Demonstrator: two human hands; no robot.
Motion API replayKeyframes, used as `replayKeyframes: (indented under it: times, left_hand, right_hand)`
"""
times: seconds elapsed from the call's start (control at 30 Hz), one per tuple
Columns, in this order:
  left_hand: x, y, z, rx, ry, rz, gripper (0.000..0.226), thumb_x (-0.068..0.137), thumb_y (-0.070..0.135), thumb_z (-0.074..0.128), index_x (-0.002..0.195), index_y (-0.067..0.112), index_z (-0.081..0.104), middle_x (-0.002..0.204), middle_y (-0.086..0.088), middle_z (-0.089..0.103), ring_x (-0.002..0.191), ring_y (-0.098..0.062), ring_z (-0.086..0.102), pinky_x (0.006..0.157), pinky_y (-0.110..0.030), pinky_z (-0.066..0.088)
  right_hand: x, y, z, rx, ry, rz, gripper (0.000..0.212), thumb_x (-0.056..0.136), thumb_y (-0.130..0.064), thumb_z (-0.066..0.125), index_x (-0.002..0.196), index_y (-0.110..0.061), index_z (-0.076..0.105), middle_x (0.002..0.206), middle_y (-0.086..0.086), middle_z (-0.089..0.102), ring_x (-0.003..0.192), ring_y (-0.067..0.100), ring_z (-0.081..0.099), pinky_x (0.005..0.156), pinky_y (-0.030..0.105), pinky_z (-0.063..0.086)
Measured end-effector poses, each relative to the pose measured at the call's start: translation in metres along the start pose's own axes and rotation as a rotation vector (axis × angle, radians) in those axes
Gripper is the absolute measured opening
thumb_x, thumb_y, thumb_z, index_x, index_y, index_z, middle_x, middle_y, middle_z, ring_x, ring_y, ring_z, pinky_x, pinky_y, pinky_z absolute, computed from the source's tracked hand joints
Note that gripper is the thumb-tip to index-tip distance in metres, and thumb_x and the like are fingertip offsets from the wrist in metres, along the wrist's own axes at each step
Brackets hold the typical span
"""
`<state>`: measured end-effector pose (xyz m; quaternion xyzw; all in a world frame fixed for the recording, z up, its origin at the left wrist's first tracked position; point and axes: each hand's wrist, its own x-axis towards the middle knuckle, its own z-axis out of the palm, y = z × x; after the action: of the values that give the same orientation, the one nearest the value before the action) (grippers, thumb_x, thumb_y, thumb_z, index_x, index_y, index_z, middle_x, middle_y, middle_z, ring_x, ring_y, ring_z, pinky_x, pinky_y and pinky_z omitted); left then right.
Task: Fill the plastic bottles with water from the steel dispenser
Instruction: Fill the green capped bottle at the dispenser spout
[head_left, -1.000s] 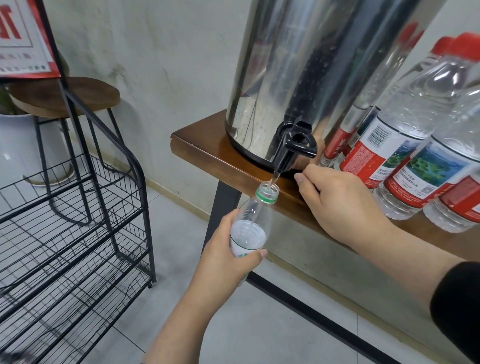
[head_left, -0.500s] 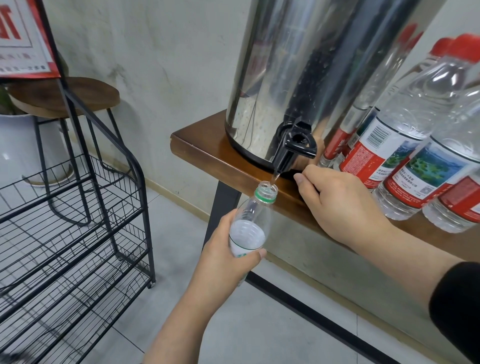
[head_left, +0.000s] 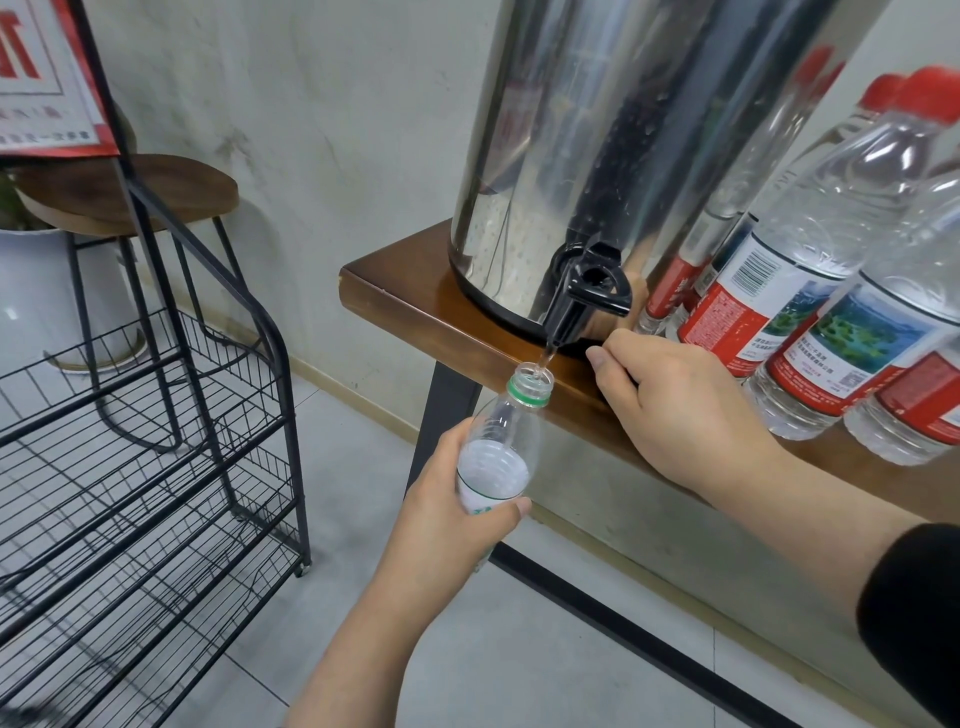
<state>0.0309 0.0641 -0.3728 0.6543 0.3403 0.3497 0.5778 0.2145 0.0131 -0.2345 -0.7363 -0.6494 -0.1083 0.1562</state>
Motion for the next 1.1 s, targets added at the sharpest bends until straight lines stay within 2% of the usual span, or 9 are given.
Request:
replayKeyframes:
  times: [0.2, 0.3, 0.5, 0.67, 0.77, 0.93, 1.1]
  left_hand:
    - [-0.0001, -0.0013, -0.0001, 0.003, 0.001, 0.000, 0.075, 0.082, 0.024, 0.084, 0.139, 0.049, 0.042, 0.125, 0.026, 0.057, 0.117, 0.003, 0.056, 0.079, 0.000, 0.045]
    - [-0.0003, -0.0027, -0.0002, -0.002, 0.004, 0.006, 0.073, 0.081, 0.023, 0.084, 0.135, 0.052, 0.044, 0.121, 0.029, 0.058, 0.114, 0.010, 0.055, 0.081, -0.002, 0.046]
    - [0.0002, -0.0037, -0.0005, -0.001, 0.005, 0.009, 0.073, 0.081, 0.022, 0.084, 0.135, 0.051, 0.045, 0.118, 0.030, 0.060, 0.113, 0.009, 0.056, 0.081, -0.002, 0.045]
    - [-0.0001, -0.0035, -0.0004, 0.003, 0.000, 0.009, 0.073, 0.081, 0.021, 0.084, 0.135, 0.049, 0.044, 0.121, 0.026, 0.060, 0.112, 0.010, 0.056, 0.079, -0.002, 0.046]
    - [-0.0001, -0.0035, 0.0000, 0.009, 0.012, 0.014, 0.070, 0.081, 0.021, 0.084, 0.129, 0.054, 0.045, 0.121, 0.028, 0.059, 0.112, 0.013, 0.054, 0.080, -0.001, 0.044]
    - [0.0003, -0.0043, 0.0003, 0.014, 0.020, 0.017, 0.071, 0.081, 0.022, 0.084, 0.127, 0.059, 0.043, 0.118, 0.035, 0.057, 0.114, 0.012, 0.054, 0.081, -0.001, 0.044]
    - [0.0001, -0.0043, 0.0003, 0.019, 0.023, 0.015, 0.072, 0.081, 0.023, 0.084, 0.133, 0.053, 0.045, 0.120, 0.031, 0.058, 0.114, 0.011, 0.054, 0.081, -0.002, 0.045]
  right_hand:
    - [0.0003, 0.0010, 0.0005, 0.000, 0.011, -0.009, 0.037, 0.102, -0.046, 0.034, 0.082, -0.023, 0.055, 0.073, -0.012, 0.055, 0.068, 0.007, 0.054, 0.060, 0.027, 0.036]
    - [0.0007, 0.0017, 0.0008, -0.003, 0.009, -0.011, 0.037, 0.102, -0.046, 0.033, 0.082, -0.024, 0.054, 0.072, -0.012, 0.054, 0.067, 0.005, 0.053, 0.058, 0.021, 0.035]
    - [0.0009, 0.0019, 0.0006, -0.017, -0.003, -0.002, 0.035, 0.103, -0.046, 0.034, 0.083, -0.026, 0.054, 0.073, -0.014, 0.054, 0.068, 0.004, 0.053, 0.058, 0.016, 0.033]
    - [0.0011, 0.0016, 0.0013, -0.008, 0.000, -0.001, 0.037, 0.103, -0.047, 0.032, 0.083, -0.025, 0.054, 0.074, -0.012, 0.055, 0.069, 0.006, 0.054, 0.060, 0.027, 0.039]
    - [0.0003, 0.0023, 0.0018, 0.001, 0.021, -0.009, 0.038, 0.102, -0.047, 0.033, 0.081, -0.023, 0.053, 0.072, -0.010, 0.055, 0.067, 0.011, 0.054, 0.062, 0.035, 0.043]
    - [0.0005, 0.0030, 0.0022, 0.002, 0.022, -0.010, 0.038, 0.102, -0.048, 0.032, 0.081, -0.024, 0.053, 0.072, -0.011, 0.054, 0.067, 0.010, 0.053, 0.061, 0.033, 0.041]
    - [0.0010, 0.0038, 0.0027, 0.005, 0.015, -0.008, 0.038, 0.102, -0.047, 0.033, 0.081, -0.024, 0.054, 0.072, -0.011, 0.054, 0.067, 0.008, 0.053, 0.061, 0.030, 0.038]
